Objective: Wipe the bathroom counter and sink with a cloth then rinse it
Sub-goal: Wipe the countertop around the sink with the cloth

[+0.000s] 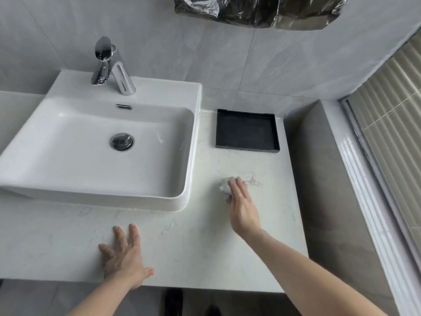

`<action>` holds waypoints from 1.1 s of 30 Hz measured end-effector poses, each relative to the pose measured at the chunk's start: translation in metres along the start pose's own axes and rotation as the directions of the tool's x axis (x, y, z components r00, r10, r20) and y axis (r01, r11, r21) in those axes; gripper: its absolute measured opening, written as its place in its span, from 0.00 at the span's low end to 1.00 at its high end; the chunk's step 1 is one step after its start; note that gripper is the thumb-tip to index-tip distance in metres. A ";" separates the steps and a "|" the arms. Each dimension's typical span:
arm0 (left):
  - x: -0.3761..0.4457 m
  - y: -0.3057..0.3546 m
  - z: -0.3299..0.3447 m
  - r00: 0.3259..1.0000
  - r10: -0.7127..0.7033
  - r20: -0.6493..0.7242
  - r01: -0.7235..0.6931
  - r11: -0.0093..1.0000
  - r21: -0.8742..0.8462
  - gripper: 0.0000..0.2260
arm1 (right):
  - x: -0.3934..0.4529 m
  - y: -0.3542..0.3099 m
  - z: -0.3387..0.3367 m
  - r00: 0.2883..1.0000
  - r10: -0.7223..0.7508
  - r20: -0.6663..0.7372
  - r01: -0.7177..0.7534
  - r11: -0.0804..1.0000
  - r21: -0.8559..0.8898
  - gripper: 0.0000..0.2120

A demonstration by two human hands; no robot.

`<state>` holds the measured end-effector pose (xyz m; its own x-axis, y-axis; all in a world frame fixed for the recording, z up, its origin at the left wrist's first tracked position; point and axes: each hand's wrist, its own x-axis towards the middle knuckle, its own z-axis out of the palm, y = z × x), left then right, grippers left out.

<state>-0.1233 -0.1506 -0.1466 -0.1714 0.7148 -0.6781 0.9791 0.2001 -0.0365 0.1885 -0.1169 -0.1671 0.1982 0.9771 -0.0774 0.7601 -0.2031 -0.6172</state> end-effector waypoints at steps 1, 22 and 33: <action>0.000 0.000 0.000 1.000 0.004 -0.002 -0.004 1.000 -0.001 0.59 | -0.004 -0.010 0.018 0.995 -0.046 0.087 0.047 0.999 -0.008 0.25; -0.007 0.003 -0.008 1.000 0.006 0.013 -0.006 1.000 -0.015 0.60 | -0.033 0.066 -0.066 0.985 0.153 -0.085 -0.160 0.983 -0.089 0.27; -0.003 0.001 -0.007 1.000 0.014 0.013 -0.013 1.000 -0.009 0.60 | -0.085 0.010 0.035 0.947 -0.207 0.245 0.251 0.954 -0.164 0.33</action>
<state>-0.1224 -0.1483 -0.1397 -0.1567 0.7089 -0.6877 0.9802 0.1968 -0.0204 0.1582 -0.1996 -0.1940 -0.1212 0.9832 -0.1368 0.8762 0.0412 -0.4803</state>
